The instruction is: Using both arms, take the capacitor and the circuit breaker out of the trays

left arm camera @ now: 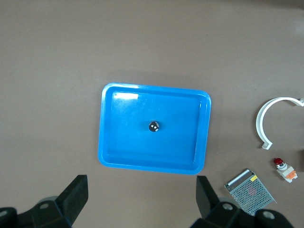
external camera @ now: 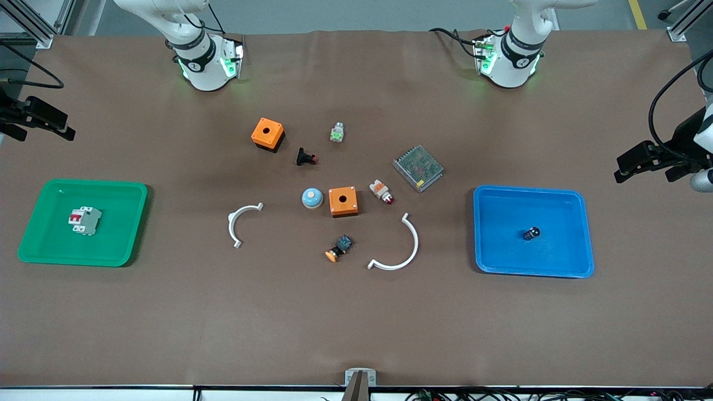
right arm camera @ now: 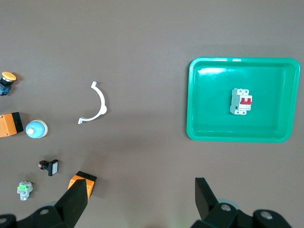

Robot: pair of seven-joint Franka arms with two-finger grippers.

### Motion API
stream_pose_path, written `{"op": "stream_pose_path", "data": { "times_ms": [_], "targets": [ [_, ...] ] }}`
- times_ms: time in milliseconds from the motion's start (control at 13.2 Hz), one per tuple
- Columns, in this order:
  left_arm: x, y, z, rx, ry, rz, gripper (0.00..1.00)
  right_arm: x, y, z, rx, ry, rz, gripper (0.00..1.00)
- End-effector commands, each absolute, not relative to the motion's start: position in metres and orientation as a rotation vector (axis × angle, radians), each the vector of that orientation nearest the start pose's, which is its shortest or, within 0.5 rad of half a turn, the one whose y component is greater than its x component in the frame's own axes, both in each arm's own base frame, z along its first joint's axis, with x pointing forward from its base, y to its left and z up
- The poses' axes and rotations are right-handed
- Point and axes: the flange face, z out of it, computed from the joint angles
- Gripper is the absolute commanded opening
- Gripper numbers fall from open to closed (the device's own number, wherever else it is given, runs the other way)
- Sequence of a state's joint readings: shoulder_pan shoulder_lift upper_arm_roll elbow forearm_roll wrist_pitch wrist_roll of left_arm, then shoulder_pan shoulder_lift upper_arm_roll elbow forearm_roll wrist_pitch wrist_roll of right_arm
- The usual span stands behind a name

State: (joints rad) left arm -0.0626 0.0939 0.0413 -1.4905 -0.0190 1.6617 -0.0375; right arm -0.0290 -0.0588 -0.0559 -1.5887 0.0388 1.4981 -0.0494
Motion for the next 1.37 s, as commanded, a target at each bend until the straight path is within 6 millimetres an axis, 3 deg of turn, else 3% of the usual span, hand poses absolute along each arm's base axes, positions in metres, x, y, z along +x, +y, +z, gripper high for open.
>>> {"op": "stream_pose_path", "data": {
  "times_ms": [0,303,379,455,531,683,834,1062,1290],
  "targets": [
    [0.589,-0.014,0.623,-3.154,-0.008,-0.128,1.0,0.517,-0.041,0.646,-3.074,0.086,0.041,1.0],
    [0.591,-0.01,0.622,-3.154,-0.025,-0.126,1.0,0.519,-0.044,0.652,-3.084,0.074,0.03,1.0],
    [0.591,-0.007,0.622,-3.153,-0.03,-0.128,1.0,0.526,-0.049,0.644,-3.092,0.09,0.045,1.0],
    [0.591,-0.005,0.623,-3.155,-0.027,-0.131,1.0,0.541,-0.054,0.62,-3.09,0.111,0.113,1.0],
    [0.591,-0.002,0.621,-3.161,-0.049,-0.124,1.0,0.547,-0.065,0.615,-3.088,0.14,0.113,1.0],
    [0.592,0.015,0.615,-3.175,-0.102,-0.098,1.0,0.576,-0.083,0.569,-3.081,0.176,0.153,1.0],
    [0.587,0.033,0.603,-3.178,-0.133,-0.007,1.0,0.585,-0.118,0.555,-3.09,0.099,0.097,1.0],
    [0.586,0.031,0.547,-3.196,-0.147,0.23,1.0,0.6,-0.185,0.502,-3.11,0.17,0.091,1.0],
    [0.58,0.023,0.471,-3.178,-0.131,0.28,1.0,0.613,-0.217,0.44,-3.156,0.17,0.133,1.0]
  ]
}}
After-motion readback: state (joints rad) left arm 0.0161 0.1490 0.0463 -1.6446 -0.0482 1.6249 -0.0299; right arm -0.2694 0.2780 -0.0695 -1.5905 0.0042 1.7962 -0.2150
